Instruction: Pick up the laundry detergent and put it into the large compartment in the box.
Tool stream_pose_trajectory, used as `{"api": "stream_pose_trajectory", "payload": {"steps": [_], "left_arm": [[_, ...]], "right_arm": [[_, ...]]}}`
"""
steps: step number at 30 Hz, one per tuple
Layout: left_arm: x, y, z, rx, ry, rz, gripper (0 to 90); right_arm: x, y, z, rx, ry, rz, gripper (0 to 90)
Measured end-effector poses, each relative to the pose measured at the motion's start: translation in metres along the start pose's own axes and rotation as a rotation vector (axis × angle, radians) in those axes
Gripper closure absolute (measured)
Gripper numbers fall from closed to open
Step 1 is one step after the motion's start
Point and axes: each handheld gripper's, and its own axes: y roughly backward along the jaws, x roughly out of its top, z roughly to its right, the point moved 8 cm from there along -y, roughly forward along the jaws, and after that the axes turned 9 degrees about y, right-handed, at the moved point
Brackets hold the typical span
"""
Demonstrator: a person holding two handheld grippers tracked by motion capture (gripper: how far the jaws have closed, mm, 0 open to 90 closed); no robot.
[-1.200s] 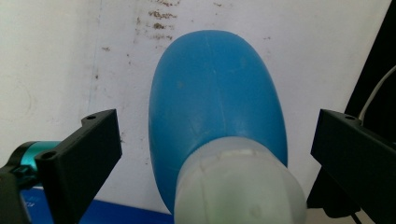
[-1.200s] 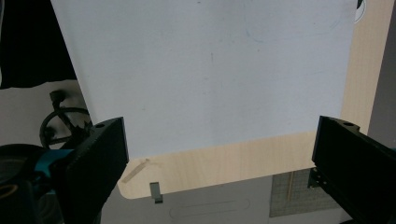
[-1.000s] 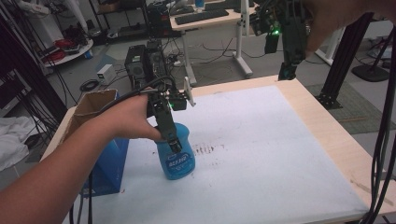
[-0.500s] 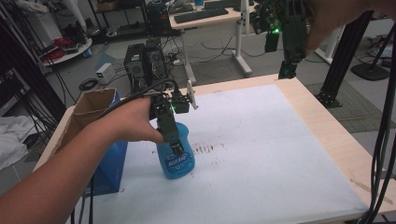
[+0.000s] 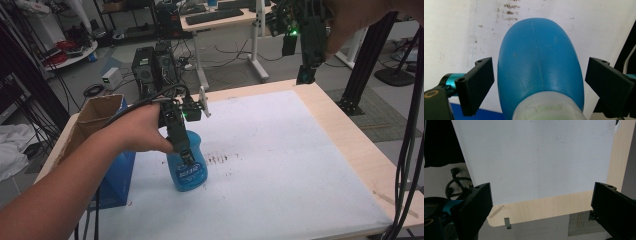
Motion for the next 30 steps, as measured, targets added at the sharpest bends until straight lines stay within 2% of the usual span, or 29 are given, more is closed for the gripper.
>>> {"api": "stream_pose_trajectory", "payload": {"steps": [10, 16, 18, 30], "left_arm": [[-0.0012, -0.0016, 0.0007, 0.004, -0.008, -0.016, 16.1], [-0.0019, -0.002, -0.0008, 0.01, -0.006, -0.021, 17.5], [-0.0022, -0.0022, -0.0007, 0.004, -0.007, -0.024, 21.1], [-0.002, -0.0025, -0.001, 0.014, -0.003, -0.03, 23.7]], "right_arm": [[0.0015, -0.0001, -0.0003, 0.001, -0.001, -0.001, 2.7], [0.0018, -0.0006, 0.0004, -0.001, 0.003, 0.002, 2.7], [0.0016, -0.0008, 0.0004, -0.001, 0.004, -0.001, 2.7], [0.0023, -0.001, 0.0004, -0.001, 0.006, -0.002, 2.7]]}}
